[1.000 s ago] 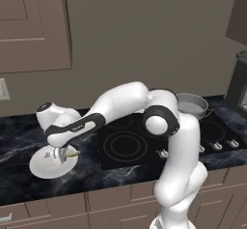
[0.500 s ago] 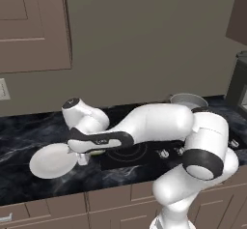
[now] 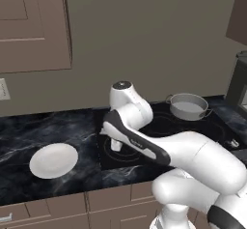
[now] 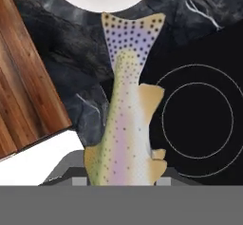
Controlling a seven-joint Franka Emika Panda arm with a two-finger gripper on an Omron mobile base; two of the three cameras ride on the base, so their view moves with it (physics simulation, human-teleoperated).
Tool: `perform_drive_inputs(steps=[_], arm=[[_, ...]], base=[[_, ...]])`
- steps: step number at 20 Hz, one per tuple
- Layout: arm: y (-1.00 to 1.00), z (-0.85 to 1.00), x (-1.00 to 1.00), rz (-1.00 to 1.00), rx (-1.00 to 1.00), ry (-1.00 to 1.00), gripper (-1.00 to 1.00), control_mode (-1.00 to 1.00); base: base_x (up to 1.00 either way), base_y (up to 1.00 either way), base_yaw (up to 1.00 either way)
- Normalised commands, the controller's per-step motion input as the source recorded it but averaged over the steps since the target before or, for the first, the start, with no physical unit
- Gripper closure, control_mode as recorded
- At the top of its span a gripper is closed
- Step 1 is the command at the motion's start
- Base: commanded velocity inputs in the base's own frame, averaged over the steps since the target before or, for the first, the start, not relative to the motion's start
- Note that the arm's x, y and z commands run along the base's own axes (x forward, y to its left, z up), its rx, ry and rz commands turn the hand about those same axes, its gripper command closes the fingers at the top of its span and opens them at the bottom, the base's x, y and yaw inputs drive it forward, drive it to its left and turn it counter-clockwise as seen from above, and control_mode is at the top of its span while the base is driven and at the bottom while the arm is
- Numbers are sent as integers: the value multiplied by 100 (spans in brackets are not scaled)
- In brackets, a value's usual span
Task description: Retrieve the frozen meat and place it in the pot on a burner. Then turn the burner on.
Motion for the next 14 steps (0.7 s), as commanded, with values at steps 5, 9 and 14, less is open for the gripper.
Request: perform_drive_inputs(steps=[5,9,14], arm=[[-100,66,8,-26,0,0,100,-100],[-100,59,21,-35,-2,7,100,-100],[-100,40,30,-37,0,9,100,-100]], base=[[0,0,0],[0,0,0],[0,0,0]])
